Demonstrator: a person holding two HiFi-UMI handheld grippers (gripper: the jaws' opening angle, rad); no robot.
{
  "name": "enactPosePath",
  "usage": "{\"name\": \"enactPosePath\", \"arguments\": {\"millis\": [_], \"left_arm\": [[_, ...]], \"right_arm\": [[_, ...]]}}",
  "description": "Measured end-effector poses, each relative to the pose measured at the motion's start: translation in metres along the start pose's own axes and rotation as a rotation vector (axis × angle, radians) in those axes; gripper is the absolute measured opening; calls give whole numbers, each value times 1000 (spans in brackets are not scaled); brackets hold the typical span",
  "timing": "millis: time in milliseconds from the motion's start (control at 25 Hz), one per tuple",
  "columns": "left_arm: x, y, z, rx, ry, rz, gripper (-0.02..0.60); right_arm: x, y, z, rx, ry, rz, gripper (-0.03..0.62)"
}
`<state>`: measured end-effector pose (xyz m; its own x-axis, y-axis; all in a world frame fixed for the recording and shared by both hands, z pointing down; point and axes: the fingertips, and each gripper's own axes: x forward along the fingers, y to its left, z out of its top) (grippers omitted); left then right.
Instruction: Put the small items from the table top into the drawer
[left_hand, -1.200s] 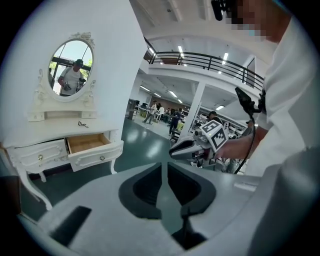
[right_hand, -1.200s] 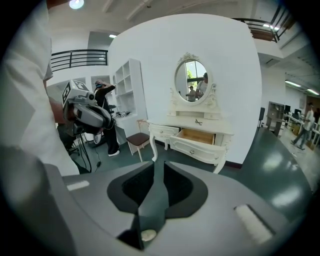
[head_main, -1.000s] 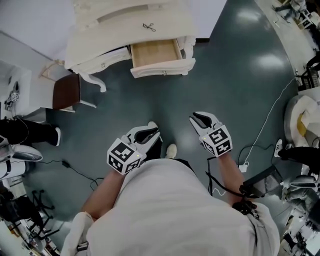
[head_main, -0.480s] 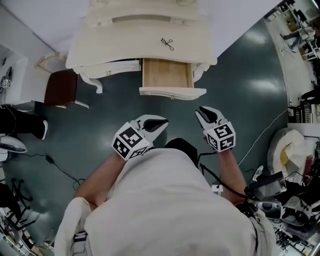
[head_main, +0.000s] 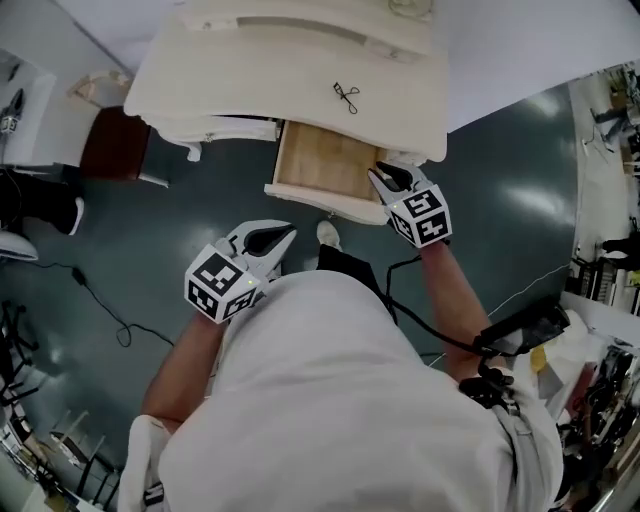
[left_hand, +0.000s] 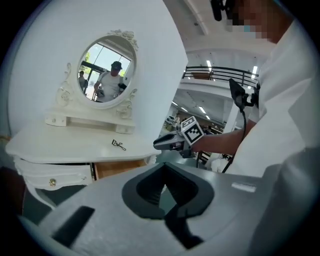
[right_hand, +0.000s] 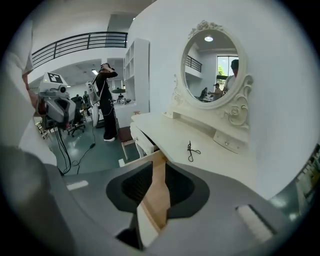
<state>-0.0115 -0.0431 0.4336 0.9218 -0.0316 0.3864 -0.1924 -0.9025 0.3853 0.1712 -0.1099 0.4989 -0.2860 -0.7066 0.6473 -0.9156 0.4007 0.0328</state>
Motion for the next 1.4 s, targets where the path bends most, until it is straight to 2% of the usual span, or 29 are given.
{"name": "enactPosePath", "arguments": {"millis": [200,360,600,880,1120,1280,1400], "left_arm": [[38,17,24,-78,-43,147,2],[62,26,44,-129,-76,239,1],[74,28,44,-210,-80,389,1],[54,35,39,-274,-91,525,2],[36,34,28,-291,-92,564,1],[31,37,31,-279,-98,574,2],[27,39,31,-272,-103,570,2]], "right_arm": [[56,-78,13,-104,23,83,103],[102,-121,22,-165,43,137,135],[175,-144,23,-172,65,211,147],[234,-155,35,-158,92,207,146],[259,-150,26,-178,144,194,102],[259,-155,26,-193,145,167,35],[255,-157,28,-206,136,152,28]]}}
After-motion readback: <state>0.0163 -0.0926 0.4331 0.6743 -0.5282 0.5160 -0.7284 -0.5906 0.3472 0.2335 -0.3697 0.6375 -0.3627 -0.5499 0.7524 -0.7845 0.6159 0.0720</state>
